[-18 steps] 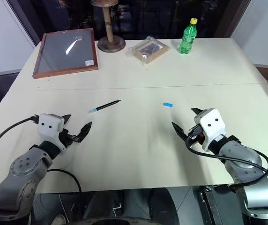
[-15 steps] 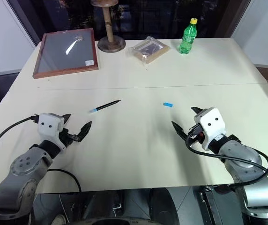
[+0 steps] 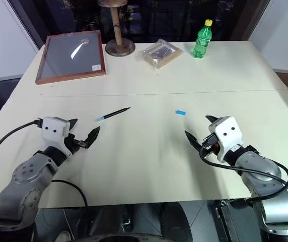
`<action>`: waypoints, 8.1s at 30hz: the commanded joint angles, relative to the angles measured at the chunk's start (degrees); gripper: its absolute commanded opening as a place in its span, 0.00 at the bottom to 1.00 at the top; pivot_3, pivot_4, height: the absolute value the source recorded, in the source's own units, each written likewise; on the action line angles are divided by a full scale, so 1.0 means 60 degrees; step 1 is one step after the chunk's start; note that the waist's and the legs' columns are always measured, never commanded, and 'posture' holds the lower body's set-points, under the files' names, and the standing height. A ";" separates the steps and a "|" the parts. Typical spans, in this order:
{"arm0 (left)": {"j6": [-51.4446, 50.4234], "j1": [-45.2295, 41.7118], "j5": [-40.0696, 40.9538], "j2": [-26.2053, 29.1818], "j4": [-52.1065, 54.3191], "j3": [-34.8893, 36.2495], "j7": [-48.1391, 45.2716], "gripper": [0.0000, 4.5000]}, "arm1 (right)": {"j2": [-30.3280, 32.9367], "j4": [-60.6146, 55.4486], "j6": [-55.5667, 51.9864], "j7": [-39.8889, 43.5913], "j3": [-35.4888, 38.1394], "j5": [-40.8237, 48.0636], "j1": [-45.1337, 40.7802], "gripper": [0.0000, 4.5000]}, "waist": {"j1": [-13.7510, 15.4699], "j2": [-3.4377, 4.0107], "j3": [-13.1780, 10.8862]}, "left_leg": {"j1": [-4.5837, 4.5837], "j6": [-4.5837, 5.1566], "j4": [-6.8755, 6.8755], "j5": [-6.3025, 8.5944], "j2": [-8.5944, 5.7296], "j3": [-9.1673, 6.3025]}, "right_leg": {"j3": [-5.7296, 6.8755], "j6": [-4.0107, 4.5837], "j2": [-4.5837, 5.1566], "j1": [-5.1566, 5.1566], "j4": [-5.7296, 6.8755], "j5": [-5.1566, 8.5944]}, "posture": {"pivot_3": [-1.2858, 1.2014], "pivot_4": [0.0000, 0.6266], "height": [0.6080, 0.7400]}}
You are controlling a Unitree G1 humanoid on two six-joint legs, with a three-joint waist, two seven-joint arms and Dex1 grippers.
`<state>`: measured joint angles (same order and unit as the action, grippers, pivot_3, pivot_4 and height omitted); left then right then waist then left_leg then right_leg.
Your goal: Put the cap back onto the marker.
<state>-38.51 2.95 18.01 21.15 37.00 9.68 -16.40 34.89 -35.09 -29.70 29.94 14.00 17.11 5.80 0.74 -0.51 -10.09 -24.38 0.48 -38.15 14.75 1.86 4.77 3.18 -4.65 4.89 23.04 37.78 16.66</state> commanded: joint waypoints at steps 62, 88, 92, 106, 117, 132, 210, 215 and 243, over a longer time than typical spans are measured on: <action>0.8647 -0.9215 -0.3310 0.1370 -1.7025 -0.2598 -0.7936 0.01 | -0.1365 -0.3009 -0.2419 -0.2964 -0.0581 0.0481 -0.0663 1.00 | -0.0021 -0.0018 0.0001 | -0.0004 0.0004 -0.0015 -0.0003 -0.0002 0.0003 | 0.0016 -0.0023 -0.0047 0.0014 0.0038 -0.0009 | 0.52 0.24 1.00; 0.3776 -0.5660 -0.0811 0.2743 -0.6871 -0.1185 -0.7798 0.01 | 0.0906 0.3982 -0.1861 0.1032 -0.1552 0.0763 -0.4456 1.00 | -0.0249 -0.0022 -0.0003 | -0.0006 0.0005 -0.0014 -0.0005 0.0002 0.0005 | 0.0008 -0.0023 -0.0038 0.0018 0.0045 -0.0009 | 0.52 0.24 1.00; 0.2893 -0.4667 -0.0466 0.2809 -0.5300 -0.0904 -0.7101 0.01 | 0.1152 0.5852 -0.1058 0.2229 -0.2472 0.0188 -0.5644 1.00 | -0.0258 -0.0021 -0.0003 | -0.0005 0.0005 -0.0013 -0.0004 0.0002 0.0005 | 0.0007 -0.0023 -0.0038 0.0018 0.0045 -0.0009 | 0.52 0.24 1.00; 0.1925 -0.2532 0.0159 0.3081 -0.2854 -0.0244 -0.5759 0.01 | 0.0795 1.2347 0.2380 0.5536 -0.4318 -0.1889 -0.9223 1.00 | -0.0267 -0.0018 -0.0005 | -0.0004 0.0002 -0.0012 -0.0006 0.0002 0.0015 | 0.0007 -0.0023 -0.0030 0.0020 0.0042 -0.0010 | 0.52 0.24 1.00; 0.1784 -0.2165 0.0395 0.3129 -0.2359 -0.0211 -0.5190 0.01 | 0.0118 1.5019 0.3707 0.5780 -0.4231 -0.2755 -1.0447 1.00 | -0.0270 -0.0016 -0.0006 | -0.0004 -0.0002 -0.0012 -0.0008 0.0003 0.0018 | 0.0007 -0.0022 -0.0024 0.0020 0.0043 -0.0010 | 0.52 0.24 1.00; 0.1793 -0.2210 0.0452 0.3154 -0.2312 -0.0297 -0.4979 0.00 | -0.0211 1.5466 0.3936 0.5810 -0.4024 -0.3034 -1.0577 0.70 | -0.0293 -0.0015 -0.0006 | -0.0002 -0.0007 -0.0010 -0.0010 0.0003 0.0018 | 0.0006 -0.0021 -0.0019 0.0020 0.0043 -0.0010 | 0.52 0.24 1.00; 0.6601 -0.7470 -0.1617 0.2632 -0.8643 -0.3279 -0.9306 0.00 | 0.0265 0.5318 -0.0997 0.6577 -0.5823 -0.3035 -0.9603 0.02 | -0.0239 0.0006 -0.0018 | -0.0013 -0.0005 -0.0016 -0.0010 0.0002 0.0029 | 0.0012 -0.0023 -0.0035 0.0040 0.0053 -0.0011 | 0.52 0.24 1.00; 0.6534 -0.7402 -0.1603 0.2631 -0.8516 -0.3306 -0.9334 0.00 | 0.0204 0.5439 -0.0973 0.6510 -0.5849 -0.3064 -0.9656 0.02 | -0.0241 0.0006 -0.0018 | -0.0013 -0.0004 -0.0016 -0.0010 0.0002 0.0028 | 0.0012 -0.0023 -0.0035 0.0040 0.0053 -0.0011 | 0.52 0.24 1.00; 0.6779 -0.7490 -0.1702 0.2387 -0.8381 -0.3484 -0.9630 0.00 | -0.0121 0.5076 -0.0746 0.7067 -0.6380 -0.2990 -1.0219 0.02 | -0.0241 0.0006 -0.0017 | -0.0013 -0.0005 -0.0016 -0.0010 0.0002 0.0028 | 0.0012 -0.0023 -0.0036 0.0040 0.0054 -0.0011 | 0.52 0.24 1.00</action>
<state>0.90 -40.79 7.22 36.19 -15.07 -11.03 -73.97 35.32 -1.00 -35.73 71.90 -24.23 -2.05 -52.73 -0.70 -0.47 -10.19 -24.45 0.45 -38.25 14.69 1.87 4.94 3.25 -4.79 4.68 23.28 38.11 16.59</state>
